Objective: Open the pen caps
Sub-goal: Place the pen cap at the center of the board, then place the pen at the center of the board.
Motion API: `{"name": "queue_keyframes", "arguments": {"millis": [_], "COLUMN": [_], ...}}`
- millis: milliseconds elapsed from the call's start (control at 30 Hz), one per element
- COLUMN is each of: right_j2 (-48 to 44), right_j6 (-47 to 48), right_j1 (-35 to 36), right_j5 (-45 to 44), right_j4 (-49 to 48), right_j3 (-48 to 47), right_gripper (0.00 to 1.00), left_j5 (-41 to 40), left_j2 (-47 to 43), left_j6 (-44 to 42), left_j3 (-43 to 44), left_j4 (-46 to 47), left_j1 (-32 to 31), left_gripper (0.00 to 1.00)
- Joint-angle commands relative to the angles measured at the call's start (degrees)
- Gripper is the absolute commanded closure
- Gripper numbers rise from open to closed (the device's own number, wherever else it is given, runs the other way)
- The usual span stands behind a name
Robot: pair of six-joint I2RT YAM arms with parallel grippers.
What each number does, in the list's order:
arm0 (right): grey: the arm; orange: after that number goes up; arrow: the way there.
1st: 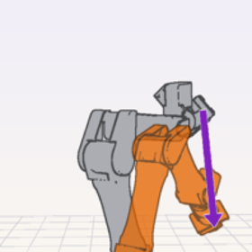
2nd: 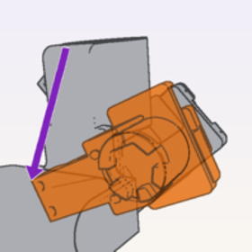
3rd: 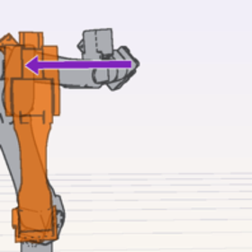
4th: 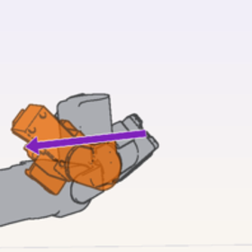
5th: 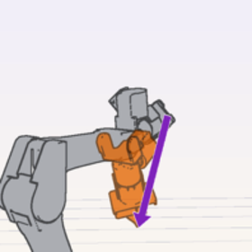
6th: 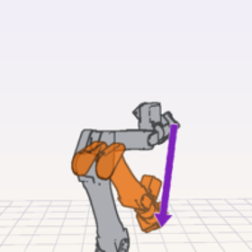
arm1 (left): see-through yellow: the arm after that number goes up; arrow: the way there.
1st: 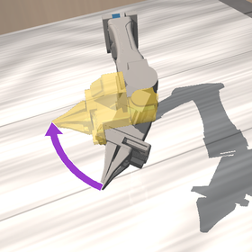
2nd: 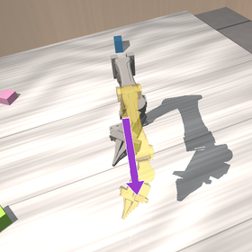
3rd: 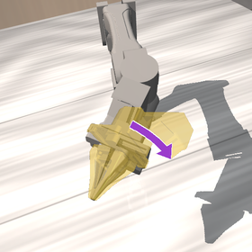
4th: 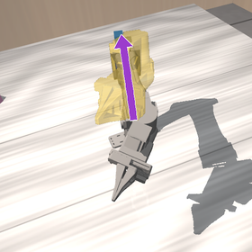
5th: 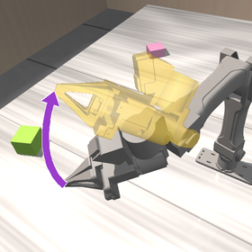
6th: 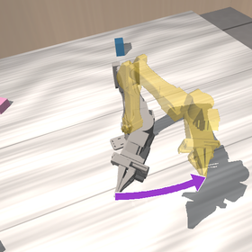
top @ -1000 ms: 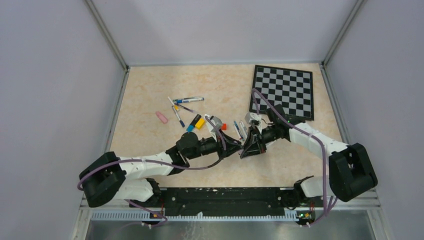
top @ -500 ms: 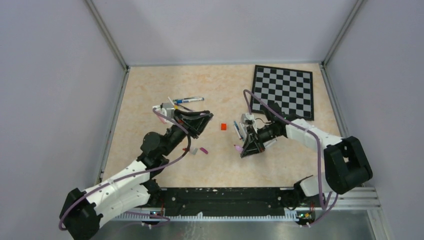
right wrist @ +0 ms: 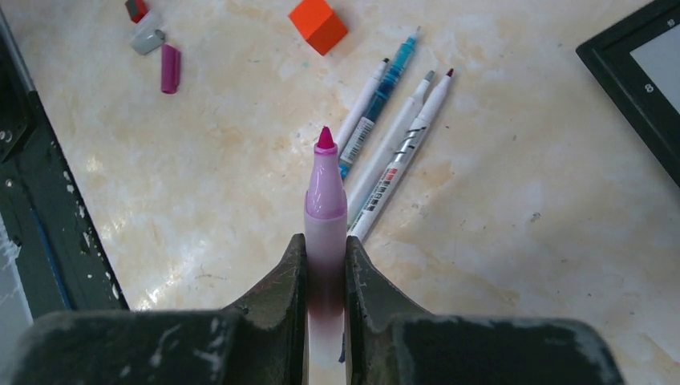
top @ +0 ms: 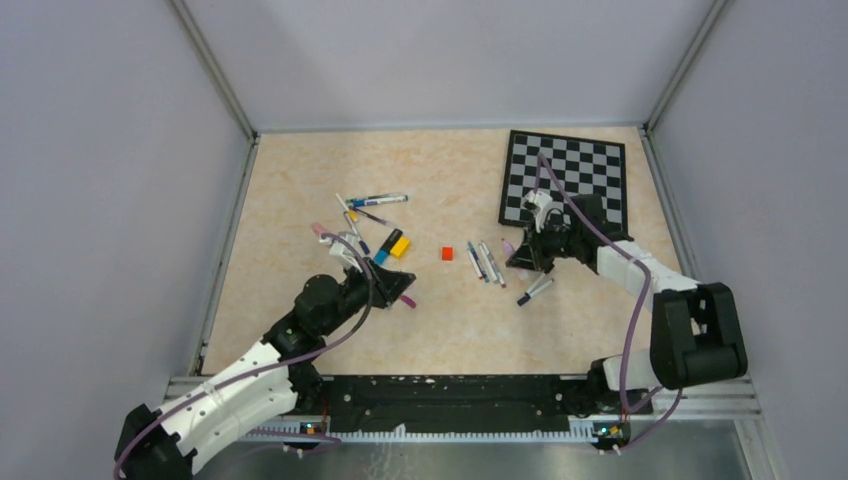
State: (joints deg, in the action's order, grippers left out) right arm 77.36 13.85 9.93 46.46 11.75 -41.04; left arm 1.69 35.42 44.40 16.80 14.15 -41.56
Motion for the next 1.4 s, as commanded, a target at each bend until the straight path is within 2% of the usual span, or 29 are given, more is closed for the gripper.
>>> {"name": "queue_keyframes", "arguments": {"millis": [0, 333, 500, 633, 867, 1233, 1367], "right_j2": [6.2, 14.8, 15.7, 16.4, 17.5, 17.8, 18.1], "right_j6": [-2.5, -4.4, -4.5, -5.3, -6.3, -6.9, -7.1], "right_j1": [-0.3, -0.4, -0.3, -0.3, -0.3, -0.4, -0.4], "right_j5": [-2.9, -1.0, -0.8, -1.0, -2.3, -3.7, -4.0], "right_j4": [0.3, 3.2, 2.4, 0.5, -0.2, -1.3, -1.4], "right_j3": [-5.6, -12.4, -11.3, -10.3, -10.5, -10.0, -9.9], "right_gripper": [1.0, 1.0, 1.0, 1.0, 0.99, 0.98, 0.98], "left_j5": [-1.2, 0.2, -3.5, -2.7, 0.9, -0.1, -1.2], "left_j2": [1.6, 13.5, 24.7, 32.0, 37.7, 45.2, 46.6], "left_j6": [3.5, 4.9, 8.8, 10.8, 14.6, 18.6, 20.1], "left_j3": [0.5, 1.0, 8.1, 11.6, 12.9, 18.4, 19.8], "left_j4": [-7.8, -7.6, -16.6, -17.5, -11.7, -13.9, -18.6], "left_j1": [0.3, 0.3, 0.3, 0.2, -0.4, -1.1, -1.1], "left_gripper": [1.0, 1.0, 1.0, 1.0, 0.99, 0.93, 0.92]}}
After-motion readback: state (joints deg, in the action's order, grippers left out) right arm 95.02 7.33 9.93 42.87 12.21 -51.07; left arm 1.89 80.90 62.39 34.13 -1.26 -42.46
